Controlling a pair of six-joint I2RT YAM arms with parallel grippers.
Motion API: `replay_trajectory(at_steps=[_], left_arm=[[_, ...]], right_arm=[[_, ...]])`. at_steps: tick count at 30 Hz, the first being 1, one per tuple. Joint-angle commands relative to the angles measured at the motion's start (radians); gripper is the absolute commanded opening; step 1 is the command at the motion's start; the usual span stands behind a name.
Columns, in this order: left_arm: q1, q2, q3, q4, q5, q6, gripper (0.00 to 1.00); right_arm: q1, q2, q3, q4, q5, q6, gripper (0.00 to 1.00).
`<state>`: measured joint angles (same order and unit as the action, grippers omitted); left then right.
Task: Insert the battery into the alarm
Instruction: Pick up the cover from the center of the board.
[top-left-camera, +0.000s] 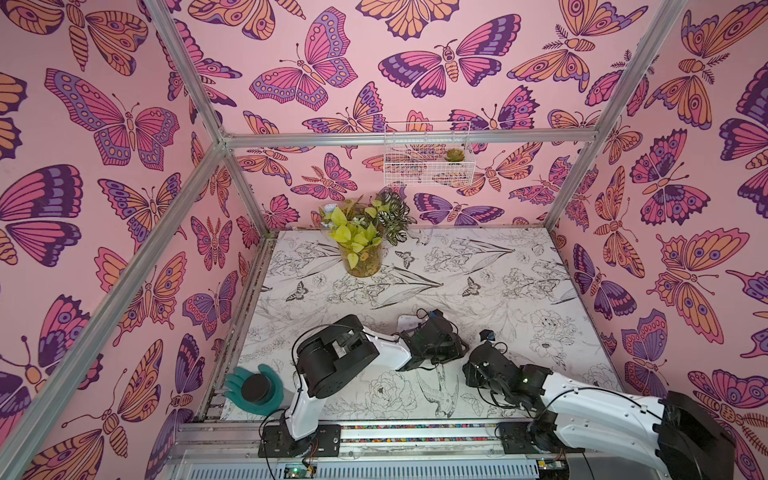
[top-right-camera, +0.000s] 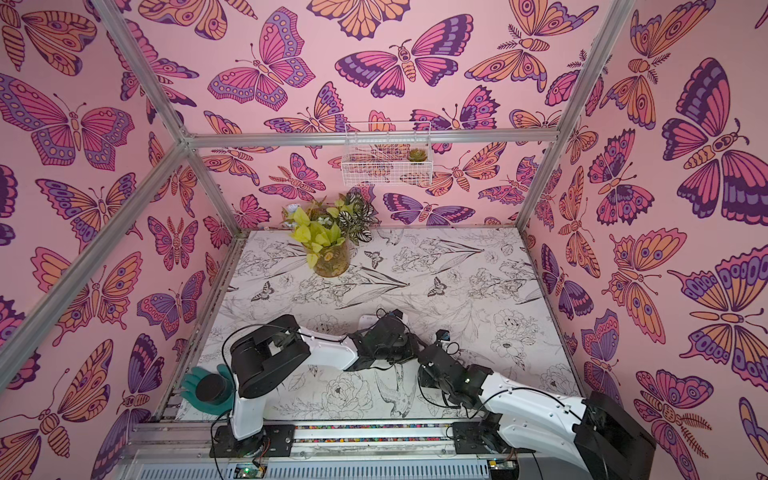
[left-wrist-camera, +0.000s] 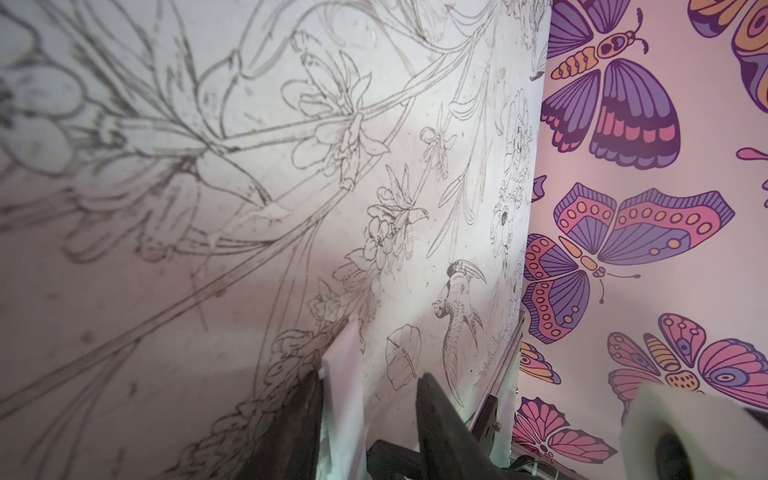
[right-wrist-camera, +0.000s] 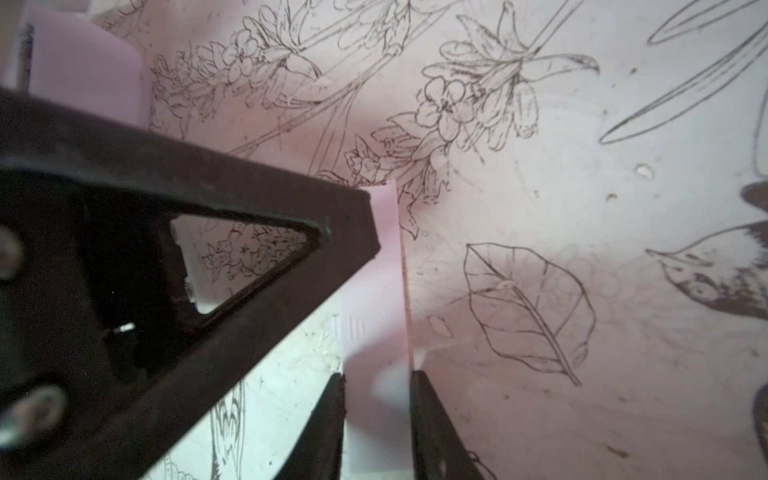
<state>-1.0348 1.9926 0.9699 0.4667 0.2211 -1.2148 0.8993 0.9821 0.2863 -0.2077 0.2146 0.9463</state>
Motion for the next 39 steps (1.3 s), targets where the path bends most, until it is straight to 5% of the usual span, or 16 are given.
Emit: replay_trajectory(at_steps=[1, 11, 25, 29, 34, 39], left_arm=[[-0.010, 0.056, -0.046, -0.076, 0.014, -0.021, 0.40], [-0.011, 0.082, -0.052, -0.039, 0.020, -0.037, 0.32], [-0.011, 0.090, -0.045, -0.035, 0.015, -0.012, 0.02], [-0.009, 0.070, -0.034, -0.036, 0.006, 0.012, 0.00], [0.027, 0.005, 0.052, -0.188, 0.009, 0.149, 0.00], [0.058, -0.129, 0.141, -0.419, -0.117, 0.386, 0.00]], right_arm=[[0.007, -0.013, -0.015, 0.010, -0.003, 0.011, 0.28], [0.007, -0.038, -0.035, 0.011, 0.000, 0.012, 0.28], [0.008, -0.046, -0.038, 0.007, 0.006, 0.015, 0.30], [0.007, -0.077, -0.020, -0.032, 0.021, -0.011, 0.36], [0.007, -0.188, 0.031, -0.143, 0.066, -0.068, 0.46], [0.007, -0.307, 0.086, -0.162, 0.074, -0.155, 0.53]])
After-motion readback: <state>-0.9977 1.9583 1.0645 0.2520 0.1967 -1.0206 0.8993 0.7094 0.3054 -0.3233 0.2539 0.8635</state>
